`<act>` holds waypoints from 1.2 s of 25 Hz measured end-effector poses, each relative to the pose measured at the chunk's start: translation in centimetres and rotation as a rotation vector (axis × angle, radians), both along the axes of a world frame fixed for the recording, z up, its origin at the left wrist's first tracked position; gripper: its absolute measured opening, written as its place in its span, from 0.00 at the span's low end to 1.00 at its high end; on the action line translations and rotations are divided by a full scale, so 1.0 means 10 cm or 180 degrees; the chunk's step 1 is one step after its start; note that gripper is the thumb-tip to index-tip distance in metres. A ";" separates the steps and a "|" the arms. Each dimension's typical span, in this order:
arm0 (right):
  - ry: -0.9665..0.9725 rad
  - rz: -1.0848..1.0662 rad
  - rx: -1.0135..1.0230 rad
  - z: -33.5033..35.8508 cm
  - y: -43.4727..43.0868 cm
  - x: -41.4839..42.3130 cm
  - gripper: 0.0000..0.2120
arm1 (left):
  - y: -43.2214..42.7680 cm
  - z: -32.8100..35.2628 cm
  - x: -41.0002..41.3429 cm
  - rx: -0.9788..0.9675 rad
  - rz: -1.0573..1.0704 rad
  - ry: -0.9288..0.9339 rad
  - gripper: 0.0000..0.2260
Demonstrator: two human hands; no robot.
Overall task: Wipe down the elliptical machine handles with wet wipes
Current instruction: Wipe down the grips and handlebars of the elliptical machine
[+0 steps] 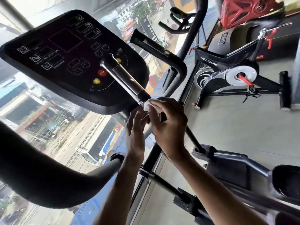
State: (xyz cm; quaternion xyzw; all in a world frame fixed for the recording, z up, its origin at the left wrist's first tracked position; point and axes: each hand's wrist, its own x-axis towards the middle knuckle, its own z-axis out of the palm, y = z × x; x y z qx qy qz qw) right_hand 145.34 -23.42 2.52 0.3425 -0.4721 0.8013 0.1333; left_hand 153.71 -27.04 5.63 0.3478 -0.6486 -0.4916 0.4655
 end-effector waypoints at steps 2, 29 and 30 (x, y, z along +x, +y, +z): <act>0.0315 0.0057 0.0057 -0.09 -0.01 0.06 0.04 | -0.01 -0.03 0.03 -0.0087 0.0097 -0.0020 0.11; -0.1371 0.0407 -0.0001 -0.50 0.01 0.54 0.06 | 0.13 0.02 0.01 -0.0356 0.0270 -0.0679 0.04; -0.1311 0.0403 -0.0026 -0.51 -0.01 0.58 0.06 | 0.12 0.01 0.01 -0.0382 0.0280 -0.0695 0.03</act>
